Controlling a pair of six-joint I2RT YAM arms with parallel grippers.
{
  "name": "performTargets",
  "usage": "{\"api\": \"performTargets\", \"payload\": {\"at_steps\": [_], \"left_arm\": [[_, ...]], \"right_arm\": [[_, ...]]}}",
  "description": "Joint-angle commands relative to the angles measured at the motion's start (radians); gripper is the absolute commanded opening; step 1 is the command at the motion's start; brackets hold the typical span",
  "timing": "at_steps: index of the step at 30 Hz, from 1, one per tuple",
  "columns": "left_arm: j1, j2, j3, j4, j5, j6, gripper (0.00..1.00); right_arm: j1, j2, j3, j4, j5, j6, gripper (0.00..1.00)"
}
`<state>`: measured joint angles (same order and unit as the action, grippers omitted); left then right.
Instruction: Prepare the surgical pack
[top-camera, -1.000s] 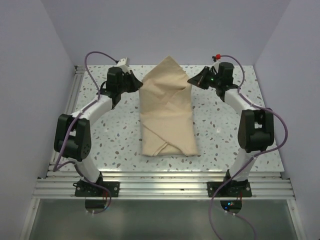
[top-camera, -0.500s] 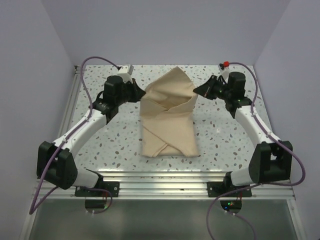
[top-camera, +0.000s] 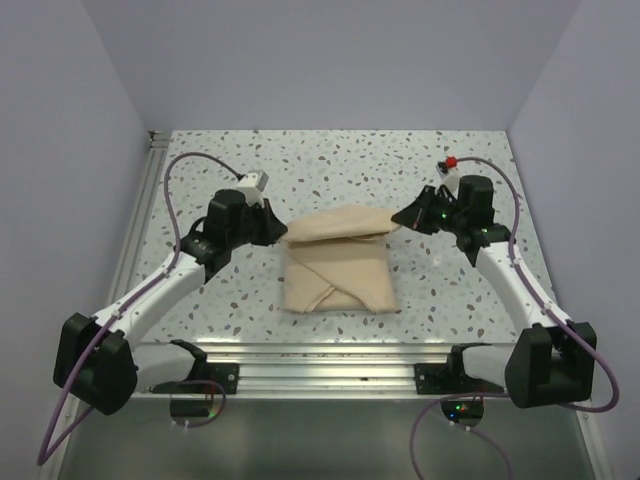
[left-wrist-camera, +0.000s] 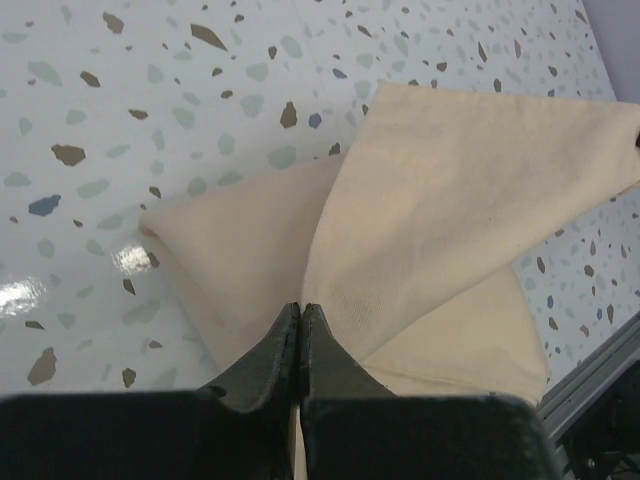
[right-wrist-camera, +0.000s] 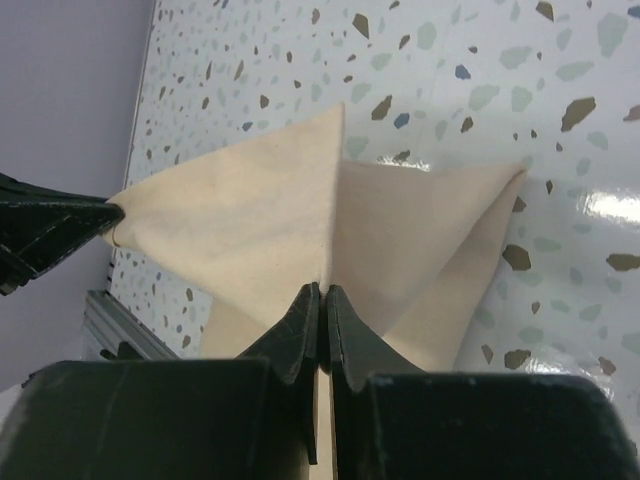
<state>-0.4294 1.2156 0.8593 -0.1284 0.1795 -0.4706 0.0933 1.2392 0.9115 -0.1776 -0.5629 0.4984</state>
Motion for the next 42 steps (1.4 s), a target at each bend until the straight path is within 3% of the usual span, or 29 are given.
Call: {"api": "performTargets", "payload": {"at_steps": [1,16,26,33,36,39,42], "left_arm": [[-0.040,-0.062,-0.065,-0.011,0.009,-0.034,0.00],[-0.178,-0.179,-0.322,-0.040,-0.069,-0.166,0.00],[-0.201,-0.127,-0.457,0.027,-0.155,-0.220,0.03],[-0.203,-0.056,-0.496,0.104,-0.228,-0.237,0.04],[-0.201,0.010,-0.477,0.113,-0.271,-0.238,0.00],[-0.203,-0.005,-0.488,0.150,-0.284,-0.256,0.01],[-0.204,-0.099,-0.505,0.130,-0.330,-0.272,0.16]], "right_arm": [[0.002,-0.067,-0.055,-0.057,0.027,-0.037,0.00],[0.002,-0.265,-0.390,-0.088,0.057,0.023,0.00],[0.008,-0.284,-0.577,-0.014,0.069,0.075,0.03],[0.045,-0.310,-0.611,0.006,0.090,0.109,0.02],[0.075,-0.311,-0.614,0.003,0.101,0.120,0.02],[0.111,-0.314,-0.615,-0.006,0.113,0.129,0.06],[0.135,-0.348,-0.593,-0.048,0.162,0.129,0.24]]}}
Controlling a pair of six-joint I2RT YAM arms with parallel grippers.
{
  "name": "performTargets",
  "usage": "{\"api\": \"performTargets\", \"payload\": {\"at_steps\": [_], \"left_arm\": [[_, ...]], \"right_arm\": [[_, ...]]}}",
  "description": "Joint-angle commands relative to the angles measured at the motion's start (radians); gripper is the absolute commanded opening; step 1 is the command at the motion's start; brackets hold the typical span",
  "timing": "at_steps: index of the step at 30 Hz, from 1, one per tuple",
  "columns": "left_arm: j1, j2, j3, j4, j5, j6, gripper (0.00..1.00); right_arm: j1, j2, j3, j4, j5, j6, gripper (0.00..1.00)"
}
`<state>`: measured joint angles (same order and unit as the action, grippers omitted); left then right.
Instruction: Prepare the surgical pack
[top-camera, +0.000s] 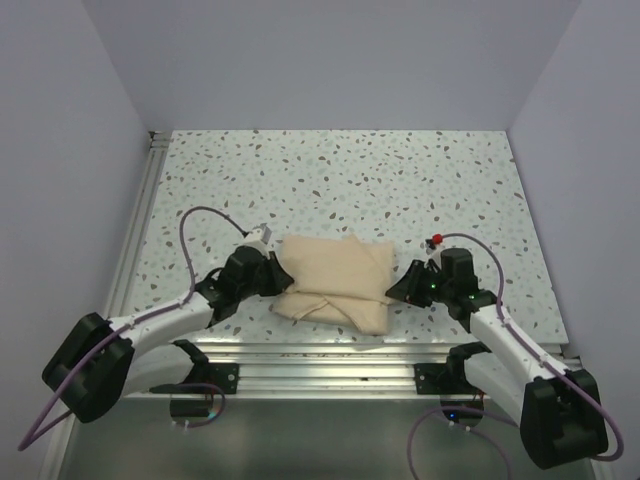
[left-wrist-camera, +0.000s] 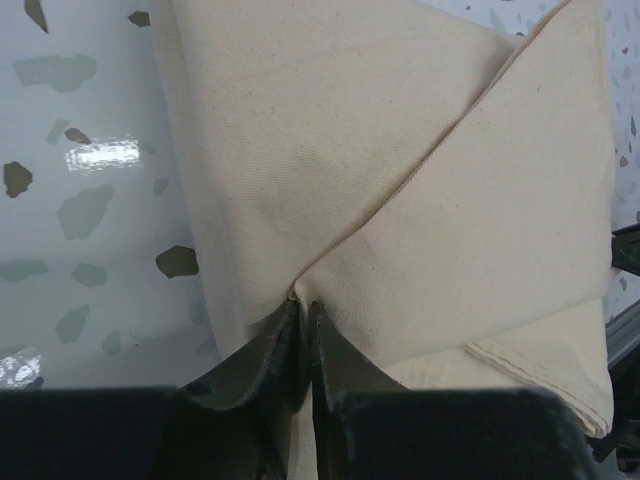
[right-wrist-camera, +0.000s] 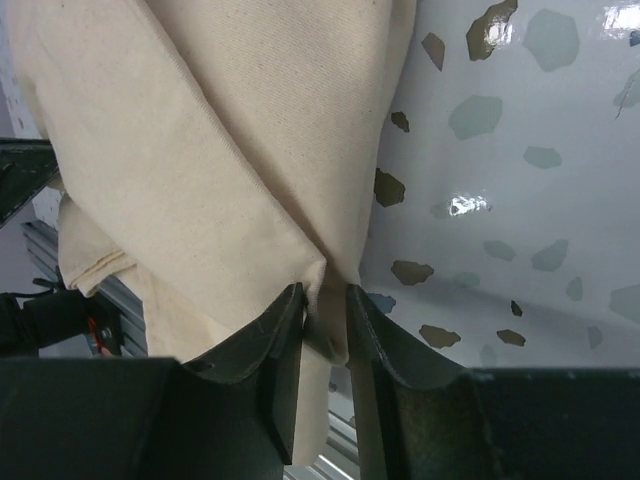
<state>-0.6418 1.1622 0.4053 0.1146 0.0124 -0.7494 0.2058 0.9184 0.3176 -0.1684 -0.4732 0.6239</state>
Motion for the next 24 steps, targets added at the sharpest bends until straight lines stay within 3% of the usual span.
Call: {"api": "performTargets", "payload": {"at_steps": [1,2,7,11,16,24], "left_arm": [[0.010,-0.074,-0.048,-0.180,-0.196,0.004,0.21],[0.010,-0.137,-0.045,-0.208,-0.215,0.001,0.31],[0.008,-0.289,0.006,-0.335,-0.264,0.012,0.52],[0.005,-0.329,0.046,-0.388,-0.238,0.031,0.58],[-0.007,-0.329,0.108,-0.527,-0.206,0.039,0.63],[-0.124,-0.367,0.061,-0.572,-0.144,-0.087,0.60]], "right_arm": [[0.027,-0.039,0.012,-0.075,0.091,-0.007,0.30],[0.030,-0.067,0.041,-0.120,0.109,-0.015,0.33],[0.040,-0.116,0.124,-0.229,0.183,-0.082,0.55],[0.052,-0.122,0.192,-0.289,0.193,-0.118,0.60],[0.168,-0.076,0.256,-0.370,0.254,-0.116,0.64],[0.306,-0.102,0.169,-0.319,0.262,-0.015,0.64]]}}
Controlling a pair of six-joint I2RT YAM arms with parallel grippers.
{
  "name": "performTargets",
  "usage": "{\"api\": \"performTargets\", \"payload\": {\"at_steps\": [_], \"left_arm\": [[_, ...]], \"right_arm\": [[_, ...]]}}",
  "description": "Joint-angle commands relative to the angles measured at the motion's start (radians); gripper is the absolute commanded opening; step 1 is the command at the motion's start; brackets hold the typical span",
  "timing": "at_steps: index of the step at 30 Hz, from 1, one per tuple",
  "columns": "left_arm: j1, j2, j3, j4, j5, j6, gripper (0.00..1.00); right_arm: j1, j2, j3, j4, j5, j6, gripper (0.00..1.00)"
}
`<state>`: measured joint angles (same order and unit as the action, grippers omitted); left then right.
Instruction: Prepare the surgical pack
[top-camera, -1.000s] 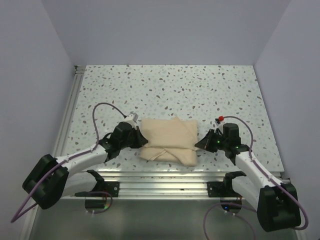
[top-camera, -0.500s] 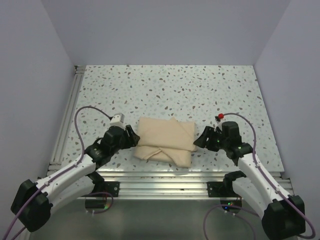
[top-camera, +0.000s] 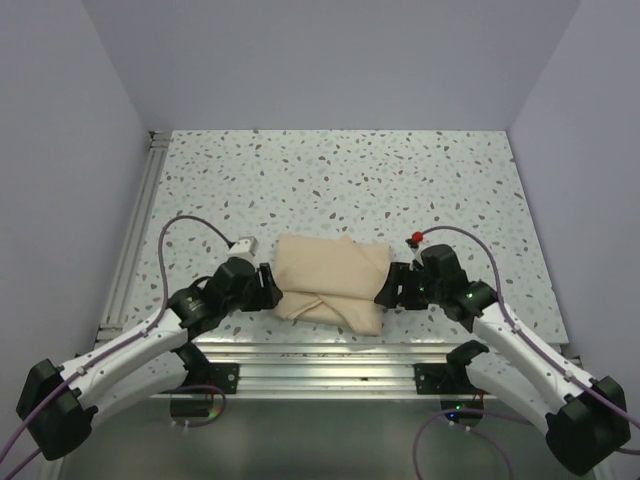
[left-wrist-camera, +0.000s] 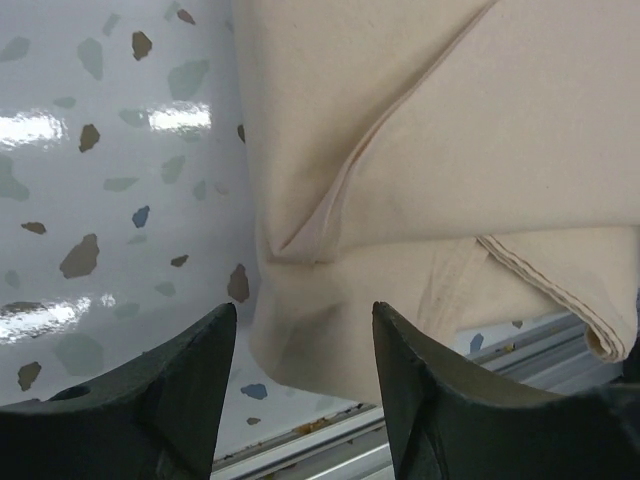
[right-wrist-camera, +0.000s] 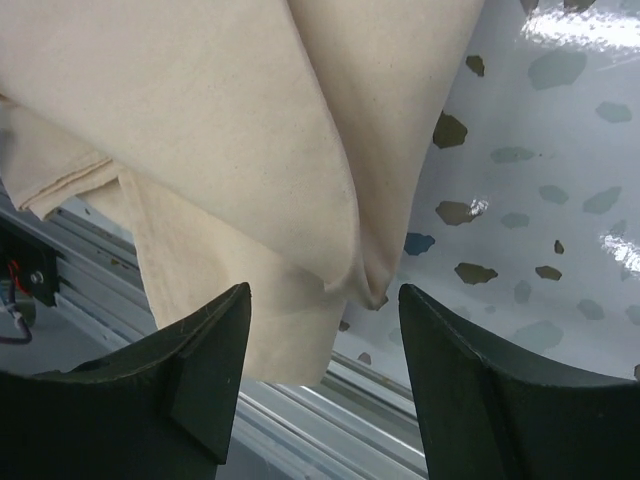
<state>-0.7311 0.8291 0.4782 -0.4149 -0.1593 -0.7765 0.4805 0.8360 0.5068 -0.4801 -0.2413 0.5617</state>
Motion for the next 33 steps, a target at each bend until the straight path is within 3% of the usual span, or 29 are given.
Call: {"api": "performTargets", "payload": {"at_steps": [1,8,11,19,24,28,33], "left_arm": [[-0.043,-0.045,-0.016,-0.042,0.043,-0.076,0.60],[-0.117,-0.039,-0.104,0.014,0.038,-0.161,0.61],[-0.119,0.001,-0.176,0.164,0.043,-0.181,0.60],[-0.123,0.082,-0.268,0.453,-0.029,-0.170,0.42],[-0.111,0.232,-0.170,0.524,-0.130,-0.094,0.36],[0.014,0.368,-0.133,0.657,-0.079,-0.027,0.30],[0.091,0.497,-0.052,0.781,-0.078,0.057,0.28]], "right_arm": [[0.041,-0.023,-0.031,-0.002,0.030,0.055,0.65],[0.135,0.017,-0.097,0.084,0.076,0.119,0.65],[0.155,0.064,-0.114,0.153,0.086,0.136,0.63],[0.167,0.207,-0.093,0.287,0.099,0.116,0.49],[0.162,0.302,-0.016,0.293,0.180,0.080,0.46],[0.138,0.385,0.047,0.325,0.226,0.053,0.44],[-0.003,0.439,0.073,0.379,0.175,0.024,0.43]]}}
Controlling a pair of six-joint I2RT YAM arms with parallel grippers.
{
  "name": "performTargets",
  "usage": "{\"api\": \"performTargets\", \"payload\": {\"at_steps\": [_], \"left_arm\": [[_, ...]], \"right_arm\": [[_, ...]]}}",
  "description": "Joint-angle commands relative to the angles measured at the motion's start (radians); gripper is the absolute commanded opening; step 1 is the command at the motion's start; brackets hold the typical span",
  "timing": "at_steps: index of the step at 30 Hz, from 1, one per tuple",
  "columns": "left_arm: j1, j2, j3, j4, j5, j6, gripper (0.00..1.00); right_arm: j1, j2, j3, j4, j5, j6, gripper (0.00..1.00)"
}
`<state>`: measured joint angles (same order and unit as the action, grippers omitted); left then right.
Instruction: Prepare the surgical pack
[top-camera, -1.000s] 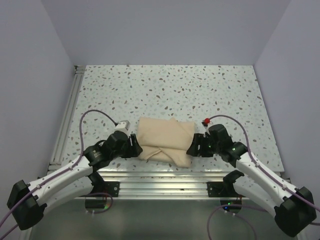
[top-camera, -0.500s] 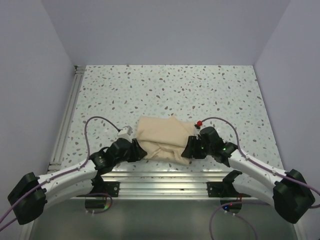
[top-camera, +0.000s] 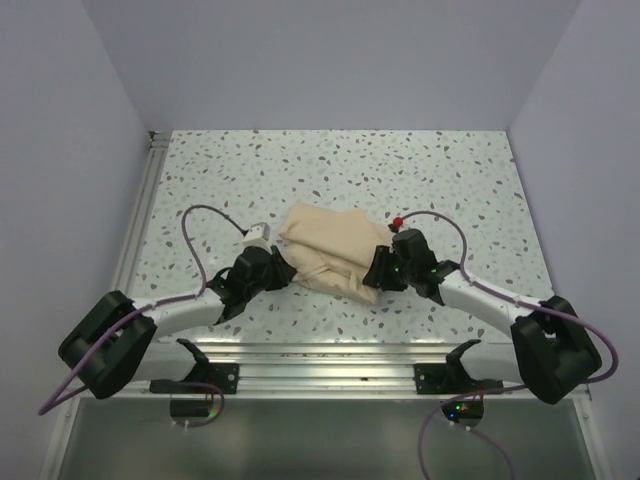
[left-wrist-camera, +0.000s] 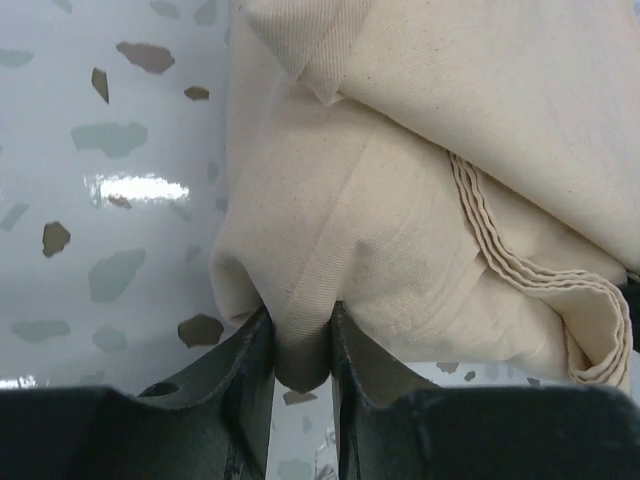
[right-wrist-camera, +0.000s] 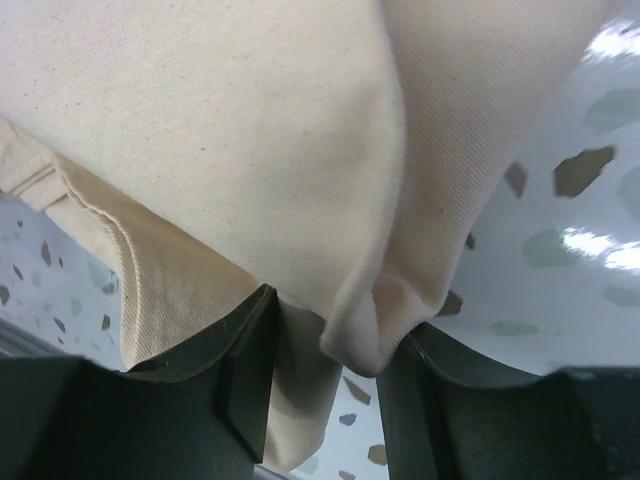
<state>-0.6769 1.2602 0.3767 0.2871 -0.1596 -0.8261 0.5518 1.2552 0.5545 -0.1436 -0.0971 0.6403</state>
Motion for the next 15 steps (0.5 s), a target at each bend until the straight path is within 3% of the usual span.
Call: {"api": "performTargets", "payload": {"at_steps": [1,8,12,15], "left_arm": [[0.042,0.079,0.069,0.080,-0.086,0.117,0.29],[0.073,0.054,0.137,0.017,-0.064,0.171,0.43],[0.073,-0.030,0.114,-0.015,0.012,0.163,0.60],[0.069,-0.112,0.074,-0.069,0.046,0.134,0.65]], "right_arm": [[-0.076,0.015,0.044,0.033,0.040,-0.062,0.43],[-0.032,-0.114,-0.001,-0.034,0.010,-0.062,0.53],[0.034,-0.203,-0.044,-0.083,0.019,-0.027,0.61],[0.043,-0.263,-0.057,-0.140,0.051,-0.034,0.62]]}}
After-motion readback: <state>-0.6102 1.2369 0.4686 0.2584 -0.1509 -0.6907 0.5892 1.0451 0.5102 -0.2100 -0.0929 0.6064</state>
